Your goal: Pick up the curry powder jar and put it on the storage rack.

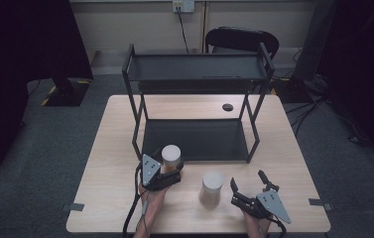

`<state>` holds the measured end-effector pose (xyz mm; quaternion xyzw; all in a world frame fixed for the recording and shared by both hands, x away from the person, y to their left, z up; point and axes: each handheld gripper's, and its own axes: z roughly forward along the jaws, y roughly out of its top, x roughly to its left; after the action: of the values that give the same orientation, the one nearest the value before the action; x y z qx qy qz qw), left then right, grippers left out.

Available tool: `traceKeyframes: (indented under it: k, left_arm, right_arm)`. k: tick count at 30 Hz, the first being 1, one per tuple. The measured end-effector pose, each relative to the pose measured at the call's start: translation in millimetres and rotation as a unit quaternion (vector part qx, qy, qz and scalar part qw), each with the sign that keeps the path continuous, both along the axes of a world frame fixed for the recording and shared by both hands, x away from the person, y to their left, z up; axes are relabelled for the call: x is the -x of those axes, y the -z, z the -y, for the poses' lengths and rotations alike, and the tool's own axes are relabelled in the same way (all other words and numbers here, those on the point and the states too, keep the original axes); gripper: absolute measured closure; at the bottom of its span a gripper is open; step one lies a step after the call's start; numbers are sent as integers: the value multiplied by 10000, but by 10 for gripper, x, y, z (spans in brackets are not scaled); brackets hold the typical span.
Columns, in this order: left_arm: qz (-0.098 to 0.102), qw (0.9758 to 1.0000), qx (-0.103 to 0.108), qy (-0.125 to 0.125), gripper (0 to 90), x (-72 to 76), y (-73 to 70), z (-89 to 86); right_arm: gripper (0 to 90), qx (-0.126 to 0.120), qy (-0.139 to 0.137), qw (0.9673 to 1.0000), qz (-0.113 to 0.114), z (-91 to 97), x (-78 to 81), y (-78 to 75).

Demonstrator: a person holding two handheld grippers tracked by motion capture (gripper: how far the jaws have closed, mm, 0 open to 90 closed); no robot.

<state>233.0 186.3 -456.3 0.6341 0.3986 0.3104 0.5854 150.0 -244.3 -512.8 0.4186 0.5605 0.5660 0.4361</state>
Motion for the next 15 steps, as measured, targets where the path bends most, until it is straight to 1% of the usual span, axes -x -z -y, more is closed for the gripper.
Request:
traceKeyframes:
  k: [4, 8, 15]
  left_arm:
    - [-37, 10000, -2, 46, 199, -28, 4, -3]
    - [-102, 9999, -35, 95, 216, -61, 9, 0]
    - [-134, 9999, -41, 98, 279, -76, 23, 7]
  right_arm:
    - [32, 2, 1, 10000, 1, 0, 0, 0]
    - [32, 0, 0, 10000, 0, 0, 0, 0]
    - [32, 1, 1, 10000, 1, 0, 0, 0]
